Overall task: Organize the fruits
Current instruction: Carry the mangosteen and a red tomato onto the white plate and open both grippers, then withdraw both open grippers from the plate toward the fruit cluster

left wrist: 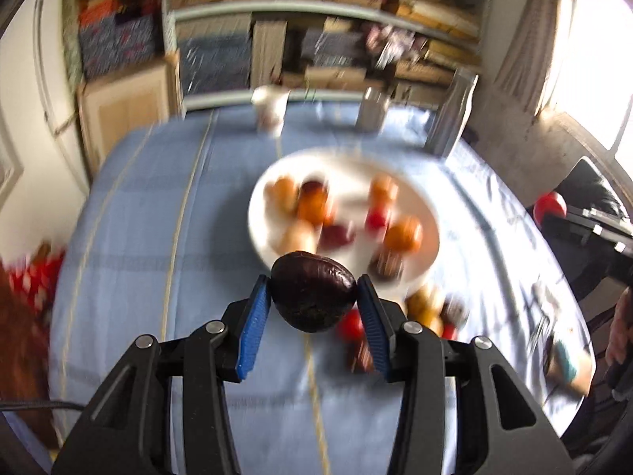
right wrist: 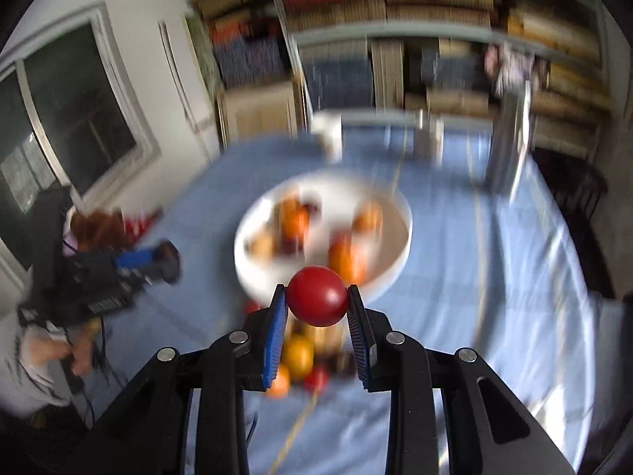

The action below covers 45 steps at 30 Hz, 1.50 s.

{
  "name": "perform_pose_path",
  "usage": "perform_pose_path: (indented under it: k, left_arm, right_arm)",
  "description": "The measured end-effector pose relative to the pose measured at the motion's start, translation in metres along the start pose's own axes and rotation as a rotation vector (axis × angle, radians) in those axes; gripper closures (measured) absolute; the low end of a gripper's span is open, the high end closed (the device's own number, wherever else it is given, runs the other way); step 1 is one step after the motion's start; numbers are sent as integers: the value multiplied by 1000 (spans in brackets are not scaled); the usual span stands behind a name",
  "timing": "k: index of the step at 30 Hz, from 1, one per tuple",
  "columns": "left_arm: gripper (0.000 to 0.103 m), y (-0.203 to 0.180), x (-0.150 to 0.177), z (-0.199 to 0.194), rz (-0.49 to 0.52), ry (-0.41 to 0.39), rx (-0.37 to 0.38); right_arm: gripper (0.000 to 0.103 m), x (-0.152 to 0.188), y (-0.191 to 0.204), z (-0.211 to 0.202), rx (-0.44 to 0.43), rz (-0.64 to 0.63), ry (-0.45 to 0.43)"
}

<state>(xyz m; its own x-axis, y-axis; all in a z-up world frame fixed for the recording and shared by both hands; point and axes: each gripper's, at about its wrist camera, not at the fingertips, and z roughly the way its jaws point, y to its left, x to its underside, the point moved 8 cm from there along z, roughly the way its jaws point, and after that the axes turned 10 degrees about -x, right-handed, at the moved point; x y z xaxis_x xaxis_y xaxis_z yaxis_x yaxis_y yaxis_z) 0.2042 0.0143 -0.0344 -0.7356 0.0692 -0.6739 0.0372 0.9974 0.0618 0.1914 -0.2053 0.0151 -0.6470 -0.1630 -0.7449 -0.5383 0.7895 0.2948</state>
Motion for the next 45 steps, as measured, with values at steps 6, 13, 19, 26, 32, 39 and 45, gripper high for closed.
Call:
perform_pose_path:
  k: [6,13,19,26,32,39,45]
  left_arm:
    - [59,-34,-38,20,37,-41,29]
    - [59,-54,-5,85,51,70,43]
    - [59,-45,10,112,12,130,43]
    - [52,-41,14,124,-5,156,41]
    - [51,-39,15,116,1,154,35]
    - [38,-23,11,79,-11,99,-1]
    - [29,-1,30,46,-58,87,-42]
  right_arm:
    - [73,-56,-19,20,23,-31,-55]
    - [73,-17,-65,106,33,76,92]
    - [72,12,-83,150,32,152,176]
    - [59,27,-94,167,12,233,210]
    - [59,7,-92,147,14,210,150]
    - [51,-42,-68,71,22,139,-28]
    - [33,-41,-43,6,51,107,-144]
